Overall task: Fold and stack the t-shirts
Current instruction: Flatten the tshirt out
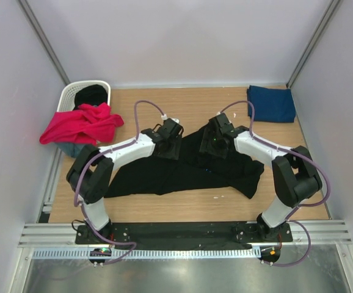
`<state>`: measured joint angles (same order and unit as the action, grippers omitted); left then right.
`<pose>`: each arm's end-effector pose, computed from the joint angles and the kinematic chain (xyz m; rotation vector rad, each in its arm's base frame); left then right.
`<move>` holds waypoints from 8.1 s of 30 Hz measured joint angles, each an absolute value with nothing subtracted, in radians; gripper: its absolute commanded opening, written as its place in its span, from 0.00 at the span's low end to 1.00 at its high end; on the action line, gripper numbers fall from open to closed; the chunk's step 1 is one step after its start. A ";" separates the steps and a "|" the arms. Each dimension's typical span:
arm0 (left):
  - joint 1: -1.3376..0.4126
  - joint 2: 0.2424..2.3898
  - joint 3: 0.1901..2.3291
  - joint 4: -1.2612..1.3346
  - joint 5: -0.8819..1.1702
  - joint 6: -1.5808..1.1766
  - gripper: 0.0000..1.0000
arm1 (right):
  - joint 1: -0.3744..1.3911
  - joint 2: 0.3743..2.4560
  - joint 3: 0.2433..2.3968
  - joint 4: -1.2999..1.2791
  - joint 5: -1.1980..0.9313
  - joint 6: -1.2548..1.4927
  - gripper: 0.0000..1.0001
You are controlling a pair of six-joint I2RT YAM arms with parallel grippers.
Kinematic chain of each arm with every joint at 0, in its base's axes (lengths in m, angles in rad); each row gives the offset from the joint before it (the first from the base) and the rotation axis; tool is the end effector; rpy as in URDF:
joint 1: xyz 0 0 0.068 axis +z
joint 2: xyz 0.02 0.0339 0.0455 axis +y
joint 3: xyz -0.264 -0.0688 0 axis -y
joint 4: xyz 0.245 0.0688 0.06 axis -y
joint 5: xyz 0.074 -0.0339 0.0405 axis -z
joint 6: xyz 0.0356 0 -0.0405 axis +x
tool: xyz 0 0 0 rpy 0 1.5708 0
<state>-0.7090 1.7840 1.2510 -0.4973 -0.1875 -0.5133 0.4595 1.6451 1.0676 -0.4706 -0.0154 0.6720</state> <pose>0.2878 -0.2381 0.2053 0.1856 2.5806 -0.2120 0.2976 0.1479 0.1983 0.2787 2.6655 0.4017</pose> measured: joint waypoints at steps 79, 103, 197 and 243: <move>-0.609 2.006 1.529 -0.572 -0.479 -0.556 0.79 | 0.260 1.507 1.308 -0.617 0.137 0.444 1.00; -0.614 2.000 1.449 -0.575 -0.507 -0.677 0.63 | 0.260 1.570 1.301 -0.630 0.131 0.447 1.00; -0.614 1.969 1.328 -0.482 -0.478 -0.702 0.00 | 0.260 1.628 1.309 -0.675 0.076 0.443 1.00; -0.624 0.770 0.773 -1.232 -0.391 -1.247 0.00 | 0.265 1.742 1.058 -0.439 0.112 0.615 1.00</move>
<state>-0.6235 0.7704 0.7731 -1.2320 -0.3912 -1.2469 0.2646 1.7424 1.0580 -0.4393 0.1116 0.6147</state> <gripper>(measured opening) 0.007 0.991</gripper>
